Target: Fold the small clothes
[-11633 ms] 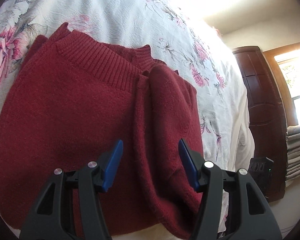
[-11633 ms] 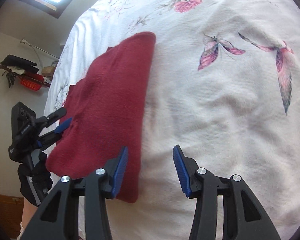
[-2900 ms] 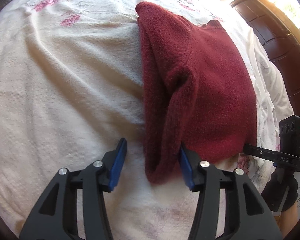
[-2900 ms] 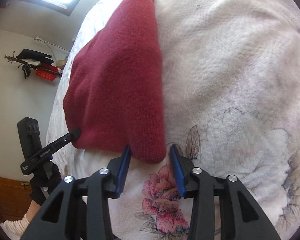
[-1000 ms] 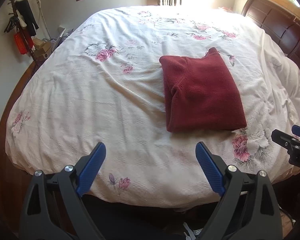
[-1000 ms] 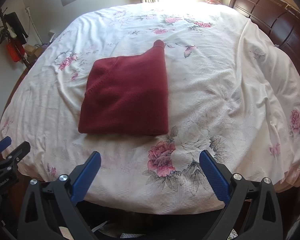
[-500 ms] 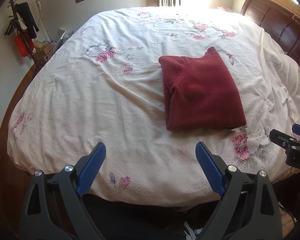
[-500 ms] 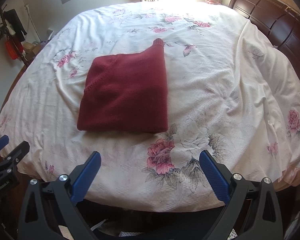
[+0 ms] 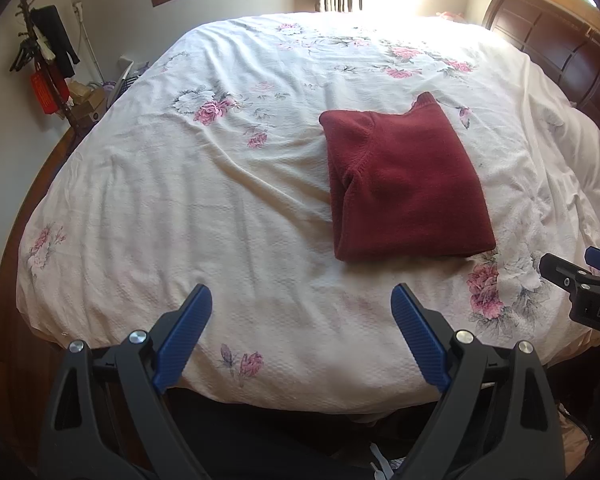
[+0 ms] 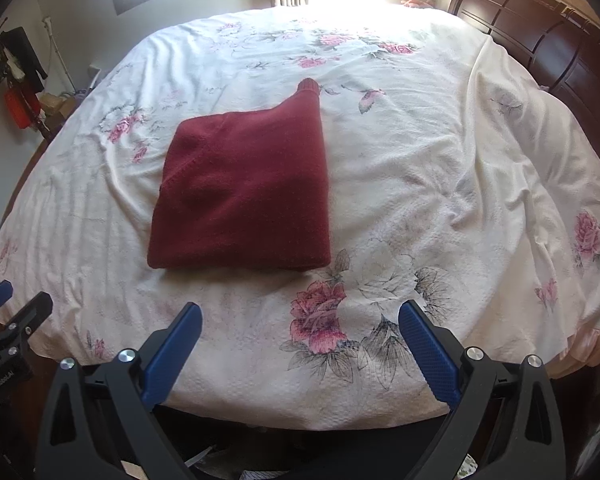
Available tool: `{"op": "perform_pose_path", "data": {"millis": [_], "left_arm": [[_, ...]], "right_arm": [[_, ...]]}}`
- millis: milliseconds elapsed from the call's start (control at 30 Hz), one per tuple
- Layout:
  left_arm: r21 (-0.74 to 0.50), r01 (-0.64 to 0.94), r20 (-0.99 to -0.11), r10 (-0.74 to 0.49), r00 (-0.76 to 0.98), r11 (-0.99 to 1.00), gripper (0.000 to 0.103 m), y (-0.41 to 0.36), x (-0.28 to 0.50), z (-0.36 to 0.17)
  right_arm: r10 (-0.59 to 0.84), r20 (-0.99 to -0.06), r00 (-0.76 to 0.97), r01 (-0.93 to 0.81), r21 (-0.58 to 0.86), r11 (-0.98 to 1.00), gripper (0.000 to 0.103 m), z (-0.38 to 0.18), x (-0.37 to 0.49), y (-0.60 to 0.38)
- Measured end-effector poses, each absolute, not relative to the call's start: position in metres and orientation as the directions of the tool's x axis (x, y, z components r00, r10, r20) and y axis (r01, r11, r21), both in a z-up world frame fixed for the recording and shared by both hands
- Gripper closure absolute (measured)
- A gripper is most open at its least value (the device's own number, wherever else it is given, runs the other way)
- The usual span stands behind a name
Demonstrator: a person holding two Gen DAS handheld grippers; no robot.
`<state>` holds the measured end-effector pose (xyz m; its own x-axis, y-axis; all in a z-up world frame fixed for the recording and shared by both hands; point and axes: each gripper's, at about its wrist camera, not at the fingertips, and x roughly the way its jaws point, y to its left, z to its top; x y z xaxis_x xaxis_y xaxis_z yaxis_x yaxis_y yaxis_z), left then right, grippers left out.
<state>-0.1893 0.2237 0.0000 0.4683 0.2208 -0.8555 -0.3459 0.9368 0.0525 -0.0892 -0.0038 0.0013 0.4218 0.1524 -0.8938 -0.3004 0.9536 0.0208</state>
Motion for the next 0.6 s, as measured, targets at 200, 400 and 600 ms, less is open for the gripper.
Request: {"op": "perform_pose_path", "data": {"millis": [200,400,600], "left_arm": [[0.054,-0.344,-0.855,0.221,0.468,0.937,0.013,0.2243,-0.1891,0.0000],[0.053,-0.345,-0.855,0.221,0.468,0.937,0.013,0.2236,-0.1893,-0.0001],[0.054,-0.345,-0.855,0.222,0.468,0.937,0.013,0.2237,-0.1892,-0.0001]], "right_arm": [[0.142,-0.893,0.426,-0.292,0.013,0.956,0.004,-0.0003,-0.0886,-0.0040],[0.138,-0.905,0.402,-0.284,0.020,0.959,0.004,-0.0043,-0.0862,-0.0060],[0.131,-0.908,0.398,-0.285,0.014,0.958,0.004,-0.0044,-0.0870,-0.0043]]}}
